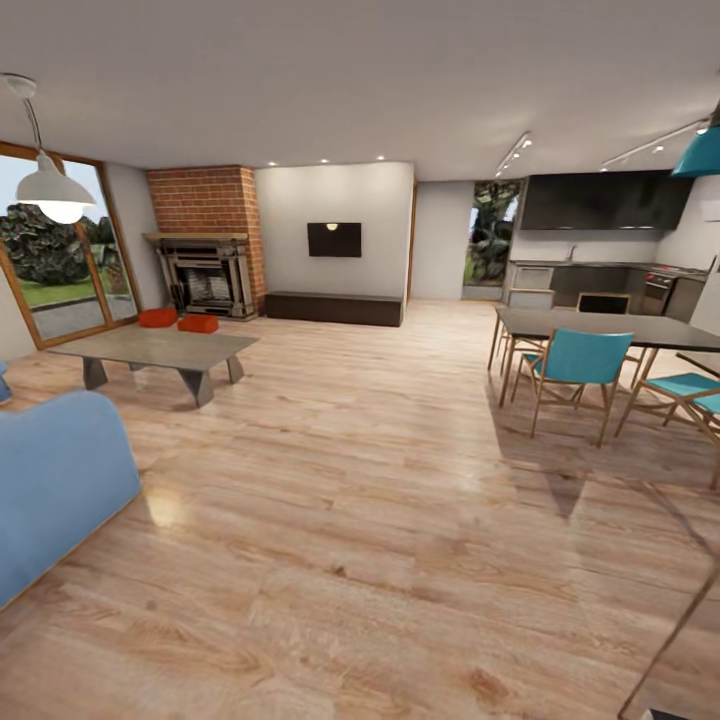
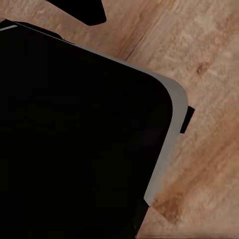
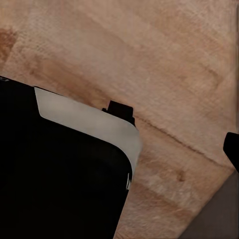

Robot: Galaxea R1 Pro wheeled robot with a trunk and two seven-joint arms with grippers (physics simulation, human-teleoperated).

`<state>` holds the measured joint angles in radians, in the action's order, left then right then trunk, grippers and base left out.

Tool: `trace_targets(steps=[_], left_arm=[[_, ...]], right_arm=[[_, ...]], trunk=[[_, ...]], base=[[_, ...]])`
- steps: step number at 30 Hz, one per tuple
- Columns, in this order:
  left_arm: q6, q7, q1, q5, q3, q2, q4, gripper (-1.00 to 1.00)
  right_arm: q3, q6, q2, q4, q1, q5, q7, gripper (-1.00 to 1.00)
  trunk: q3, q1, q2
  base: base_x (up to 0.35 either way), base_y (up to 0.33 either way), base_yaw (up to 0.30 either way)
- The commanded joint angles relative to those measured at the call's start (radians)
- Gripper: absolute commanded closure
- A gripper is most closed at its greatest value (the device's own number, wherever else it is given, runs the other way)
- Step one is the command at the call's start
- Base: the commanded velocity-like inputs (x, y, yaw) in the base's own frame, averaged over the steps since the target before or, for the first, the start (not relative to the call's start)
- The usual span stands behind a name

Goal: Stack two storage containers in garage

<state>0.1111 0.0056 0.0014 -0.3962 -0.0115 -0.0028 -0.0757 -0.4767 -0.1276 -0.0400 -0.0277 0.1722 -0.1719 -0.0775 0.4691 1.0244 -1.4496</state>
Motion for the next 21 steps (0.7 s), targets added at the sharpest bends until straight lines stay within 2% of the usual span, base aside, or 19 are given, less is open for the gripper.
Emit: trace_targets(steps=[1,21], left_arm=[[0.002,0.001,0.0,-0.004,-0.001,0.0,-0.001,-1.0],[0.002,0.0,0.0,-0.004,-0.001,0.0,-0.001,-1.0]], right_arm=[[-0.007,-0.006,0.0,-0.003,0.001,-0.011,-0.005,-1.0],[-0.003,-0.008,-0.001,-0.003,0.001,-0.012,-0.002,-1.0]], trunk=[[0.001,0.001,0.0],[0.001,0.001,0.0]], base=[[0.325,0.0,0.0],[0.325,0.0,0.0]])
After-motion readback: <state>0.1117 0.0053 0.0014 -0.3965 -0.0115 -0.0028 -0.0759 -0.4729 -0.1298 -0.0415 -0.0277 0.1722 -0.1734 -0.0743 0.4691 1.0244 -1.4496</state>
